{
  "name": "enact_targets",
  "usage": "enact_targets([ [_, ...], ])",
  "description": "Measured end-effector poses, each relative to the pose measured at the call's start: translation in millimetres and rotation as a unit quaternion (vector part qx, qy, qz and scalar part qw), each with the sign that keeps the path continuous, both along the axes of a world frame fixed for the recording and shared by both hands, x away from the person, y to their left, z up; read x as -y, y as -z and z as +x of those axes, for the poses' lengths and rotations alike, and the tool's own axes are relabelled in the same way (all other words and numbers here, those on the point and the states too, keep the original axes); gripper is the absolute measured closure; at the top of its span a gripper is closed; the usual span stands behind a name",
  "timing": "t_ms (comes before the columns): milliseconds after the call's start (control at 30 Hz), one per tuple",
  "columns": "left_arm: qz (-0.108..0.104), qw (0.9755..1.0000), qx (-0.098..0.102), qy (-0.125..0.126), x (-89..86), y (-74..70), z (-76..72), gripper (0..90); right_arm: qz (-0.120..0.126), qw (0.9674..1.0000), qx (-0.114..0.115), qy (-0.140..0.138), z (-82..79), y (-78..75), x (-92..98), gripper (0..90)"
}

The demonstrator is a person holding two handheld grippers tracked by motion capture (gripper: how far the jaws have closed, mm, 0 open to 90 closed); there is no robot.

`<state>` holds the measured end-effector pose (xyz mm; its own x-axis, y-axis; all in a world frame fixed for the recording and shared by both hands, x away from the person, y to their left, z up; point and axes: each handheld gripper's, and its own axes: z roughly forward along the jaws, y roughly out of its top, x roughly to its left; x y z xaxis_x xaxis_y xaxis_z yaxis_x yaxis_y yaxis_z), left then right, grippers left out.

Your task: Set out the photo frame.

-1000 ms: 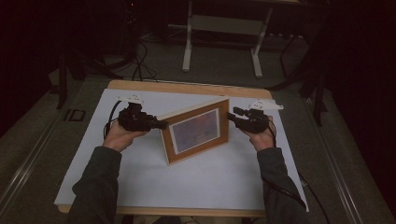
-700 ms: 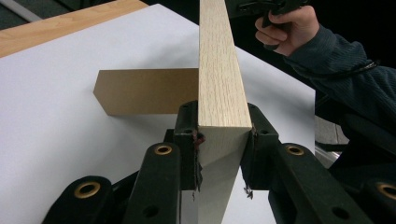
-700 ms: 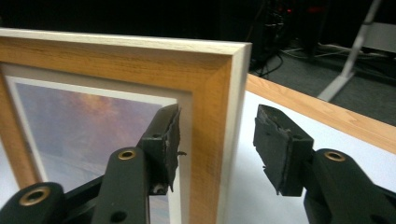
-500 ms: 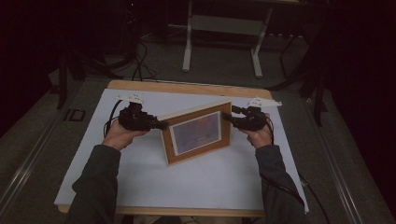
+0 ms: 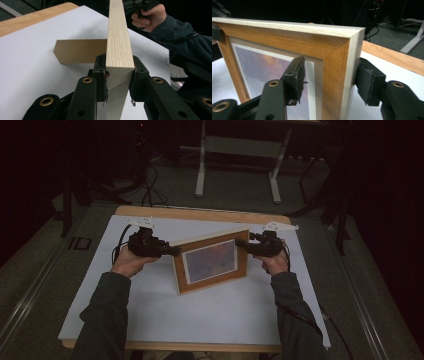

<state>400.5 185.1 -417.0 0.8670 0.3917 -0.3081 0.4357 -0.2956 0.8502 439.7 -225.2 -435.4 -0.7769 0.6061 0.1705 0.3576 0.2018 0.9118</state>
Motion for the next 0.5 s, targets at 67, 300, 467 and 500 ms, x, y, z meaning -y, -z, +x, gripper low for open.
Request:
enact_targets([
  [67, 0.001, 1.0, 0.001, -0.007, 0.4, -0.1, 0.9, 72.7, 0.001, 1.0, -0.001, 0.004, 0.0, 0.2, 2.0, 47.9],
  [300, -0.001, 0.9996, 0.006, -0.027, 2.2, 0.5, 4.6, 72.5, -0.001, 1.0, -0.003, 0.008, -2.9, -1.1, 8.4, 54.8],
  [467, -0.007, 0.9992, 0.008, -0.039, 3.9, 1.9, 7.7, 72.5, 0.0, 0.9999, -0.004, 0.011, -5.0, -1.2, 13.0, 57.6],
  [500, -0.007, 0.9992, 0.01, -0.039, 4.2, 2.2, 8.2, 72.4, 0.0, 0.9999, -0.005, 0.012, -5.4, -1.1, 13.5, 57.8],
])
